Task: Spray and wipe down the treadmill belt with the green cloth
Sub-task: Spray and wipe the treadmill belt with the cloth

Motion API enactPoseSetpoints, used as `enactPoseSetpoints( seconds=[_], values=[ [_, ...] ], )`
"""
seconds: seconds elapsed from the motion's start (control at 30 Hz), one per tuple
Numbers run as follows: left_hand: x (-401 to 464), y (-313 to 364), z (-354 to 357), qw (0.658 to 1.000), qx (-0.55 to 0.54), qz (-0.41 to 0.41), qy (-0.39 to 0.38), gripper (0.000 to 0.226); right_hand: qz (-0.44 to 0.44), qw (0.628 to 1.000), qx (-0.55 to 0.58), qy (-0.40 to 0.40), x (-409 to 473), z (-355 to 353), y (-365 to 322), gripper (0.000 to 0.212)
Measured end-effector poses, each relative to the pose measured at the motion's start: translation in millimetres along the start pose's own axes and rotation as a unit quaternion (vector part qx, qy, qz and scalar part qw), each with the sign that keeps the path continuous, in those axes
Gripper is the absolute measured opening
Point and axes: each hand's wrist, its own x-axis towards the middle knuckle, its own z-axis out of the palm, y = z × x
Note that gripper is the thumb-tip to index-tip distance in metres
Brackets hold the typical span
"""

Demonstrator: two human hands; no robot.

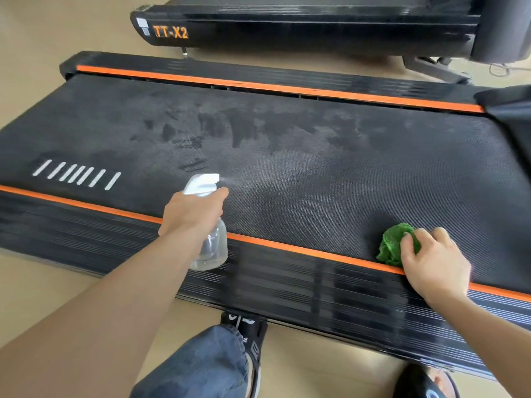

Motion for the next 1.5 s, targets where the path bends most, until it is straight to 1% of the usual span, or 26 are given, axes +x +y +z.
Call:
enactPoseSetpoints(
  seconds=[0.07,0.13,0.23,0.3,0.33,0.4,0.47,0.5,0.57,0.63,0.7,0.77,0.87,0.93,0.97,1.03,1.1,1.17,1.2,1.23,1.3,1.33,1.37,1.43,1.5],
  values=[
    [-1,2,1,1.0,-0.001,-0.006,0.009,0.067,0.001,1.0,-0.001,-0.003,0,0,0,0.034],
    [-1,3,5,1.0,-0.014,-0.004,-0.001,0.078,0.001,1.0,-0.003,-0.002,0,-1,-1,0.034],
    [-1,6,11,0.999,-0.029,0.0,-0.016,0.082,0.002,1.0,-0.008,-0.006,1,-1,-1,0.033],
    [-1,8,16,1.0,-0.029,-0.001,-0.006,0.079,-0.003,1.0,-0.01,-0.003,0,0,0,0.033],
    [-1,8,20,0.999,-0.032,0.002,-0.003,0.074,-0.011,1.0,-0.012,-0.001,1,0,0,0.032],
    [-4,11,29,0.999,-0.044,0.014,-0.013,0.062,-0.029,0.999,-0.016,-0.001,1,0,0,0.03],
    [-7,13,38,0.998,-0.053,0.023,-0.034,0.054,-0.058,0.998,-0.02,-0.001,2,3,0,0.029],
    [-8,14,42,0.998,-0.054,0.024,-0.034,0.055,-0.078,0.997,-0.02,0.004,3,5,-1,0.028],
    [-8,17,49,0.998,-0.05,0.019,-0.02,0.065,-0.109,0.994,-0.022,0.012,5,8,-4,0.028],
    [-7,22,57,0.998,-0.057,0.018,-0.007,0.072,-0.117,0.993,-0.019,0.014,9,11,-11,0.027],
    [-6,24,63,0.996,-0.087,0.032,-0.005,0.067,-0.128,0.992,-0.013,0.007,11,13,-22,0.026],
    [-3,21,68,0.99,-0.122,0.063,-0.012,0.055,-0.135,0.991,-0.008,-0.013,13,17,-37,0.029],
    [3,8,75,0.981,-0.137,0.138,-0.005,0.039,-0.089,0.995,0.004,-0.041,17,25,-54,0.034],
    [5,-4,76,0.976,-0.136,0.171,0.012,0.034,-0.063,0.997,0.017,-0.035,23,31,-60,0.035],
    [5,-10,76,0.974,-0.136,0.179,0.016,0.036,-0.066,0.997,0.022,-0.023,27,35,-63,0.034],
    [10,-22,76,0.974,-0.134,0.184,0.021,0.038,-0.084,0.996,0.026,-0.007,42,41,-71,0.033],
    [17,-34,76,0.973,-0.133,0.187,0.025,0.038,-0.085,0.996,0.012,-0.01,65,44,-83,0.035],
    [27,-48,81,0.974,-0.142,0.174,0.022,0.039,-0.031,0.999,0.013,-0.024,90,49,-107,0.038],
    [30,-53,85,0.975,-0.153,0.162,0.025,0.045,-0.009,0.999,0.015,-0.031,95,49,-125,0.037],
    [33,-56,89,0.975,-0.163,0.149,0.036,0.052,-0.017,0.999,0.014,-0.036,95,54,-144,0.035],
    [35,-56,96,0.977,-0.16,0.127,0.059,0.057,-0.124,0.991,0.016,-0.045,81,65,-181,0.031],
    [36,-54,99,0.981,-0.143,0.117,0.058,0.054,-0.185,0.982,0.024,-0.042,72,70,-193,0.032],
    [35,-52,100,0.985,-0.118,0.11,0.054,0.05,-0.227,0.972,0.036,-0.038,65,73,-199,0.033],
    [33,-47,101,0.989,-0.085,0.113,0.05,0.042,-0.281,0.959,0.04,-0.026,66,74,-198,0.032],
    [33,-47,101,0.99,-0.075,0.109,0.047,0.038,-0.339,0.941,0.008,-0.021,75,70,-183,0.031]
  ],
)
